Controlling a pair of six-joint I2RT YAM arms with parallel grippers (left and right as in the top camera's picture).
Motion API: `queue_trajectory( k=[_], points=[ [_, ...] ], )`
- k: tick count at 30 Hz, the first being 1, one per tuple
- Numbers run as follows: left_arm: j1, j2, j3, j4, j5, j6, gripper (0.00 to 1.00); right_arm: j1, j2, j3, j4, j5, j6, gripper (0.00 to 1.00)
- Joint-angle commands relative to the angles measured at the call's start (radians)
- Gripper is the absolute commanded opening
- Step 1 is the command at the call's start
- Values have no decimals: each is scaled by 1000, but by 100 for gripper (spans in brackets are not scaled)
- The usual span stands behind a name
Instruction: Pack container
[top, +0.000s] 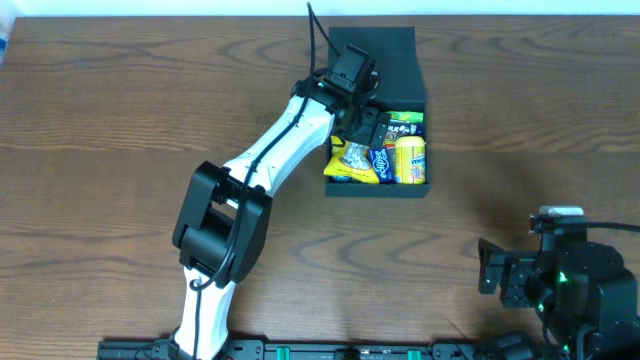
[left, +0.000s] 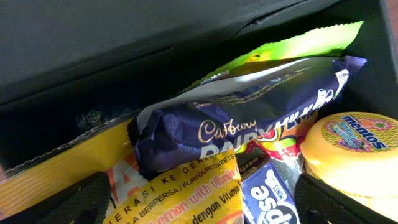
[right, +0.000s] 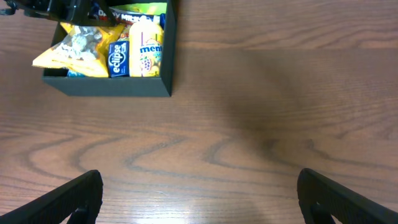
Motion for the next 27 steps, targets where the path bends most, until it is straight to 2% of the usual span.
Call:
queue_trajectory(
  k=[1,12,27],
  points=[
    [6,28,-10,-6,5,-5,95,-5,-3,-2,0,0,13,99],
    [6,-31,-6,-3,30,-9,95,-5,-3,-2,0,0,13,99],
    [20,-291,-6,-32,27,-25,95,-5,-3,-2,0,0,13,99]
  ],
)
